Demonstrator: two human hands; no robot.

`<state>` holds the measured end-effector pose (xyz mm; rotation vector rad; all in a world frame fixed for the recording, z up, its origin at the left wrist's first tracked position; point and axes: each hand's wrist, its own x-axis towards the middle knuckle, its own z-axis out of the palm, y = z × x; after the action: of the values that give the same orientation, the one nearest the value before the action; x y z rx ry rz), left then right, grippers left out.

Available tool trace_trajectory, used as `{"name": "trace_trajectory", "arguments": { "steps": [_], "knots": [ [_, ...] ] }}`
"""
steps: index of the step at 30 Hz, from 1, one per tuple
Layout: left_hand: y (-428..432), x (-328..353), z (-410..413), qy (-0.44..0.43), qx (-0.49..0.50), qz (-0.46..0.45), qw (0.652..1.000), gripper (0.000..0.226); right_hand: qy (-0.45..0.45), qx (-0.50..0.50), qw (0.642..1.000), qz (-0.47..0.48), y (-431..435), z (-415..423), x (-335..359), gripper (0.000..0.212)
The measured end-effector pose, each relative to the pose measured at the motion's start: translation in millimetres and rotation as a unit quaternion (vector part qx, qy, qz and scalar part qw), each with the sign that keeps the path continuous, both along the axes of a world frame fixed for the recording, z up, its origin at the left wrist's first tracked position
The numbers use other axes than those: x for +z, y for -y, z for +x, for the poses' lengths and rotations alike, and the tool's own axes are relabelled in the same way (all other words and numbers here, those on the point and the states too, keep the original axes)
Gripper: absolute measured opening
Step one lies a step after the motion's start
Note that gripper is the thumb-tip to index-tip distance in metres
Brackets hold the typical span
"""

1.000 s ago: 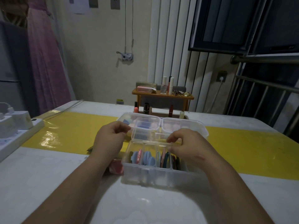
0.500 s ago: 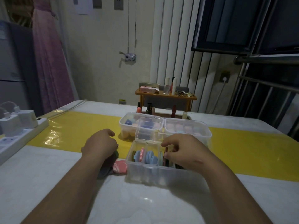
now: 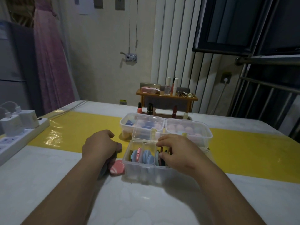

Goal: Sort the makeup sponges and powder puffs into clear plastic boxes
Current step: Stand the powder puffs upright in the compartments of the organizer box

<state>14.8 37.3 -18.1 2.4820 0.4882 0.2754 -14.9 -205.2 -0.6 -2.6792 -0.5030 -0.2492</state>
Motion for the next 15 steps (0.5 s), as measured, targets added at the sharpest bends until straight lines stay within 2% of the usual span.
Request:
{"name": "trace_trajectory", "arguments": {
  "steps": [2,6,8,11,15],
  "knots": [
    [-0.9,0.0,-0.5,-0.031,0.015,0.045,0.998,0.058,0.003,0.001,1.0,-0.004,1.3,-0.3,0.9,0.037],
    [0.0,0.5,0.1,-0.03,0.002,0.048,0.998,0.057,0.005,-0.005,0.999,0.052,7.4,-0.4,1.5,0.025],
    [1.7,1.6,-0.4,0.02,-0.009,0.043,0.999,0.046,0.02,-0.007,0.996,0.084,9.2,-0.4,1.1,0.022],
    [3.9,4.3,-2.3,0.13,-0.022,-0.019,0.991,0.016,0.036,-0.018,0.991,0.129,8.6,0.5,1.5,0.021],
    [7.2,6.0,-7.9,0.147,-0.01,-0.047,0.988,0.025,0.037,-0.026,0.989,0.142,9.2,2.3,0.9,0.02]
  ]
}}
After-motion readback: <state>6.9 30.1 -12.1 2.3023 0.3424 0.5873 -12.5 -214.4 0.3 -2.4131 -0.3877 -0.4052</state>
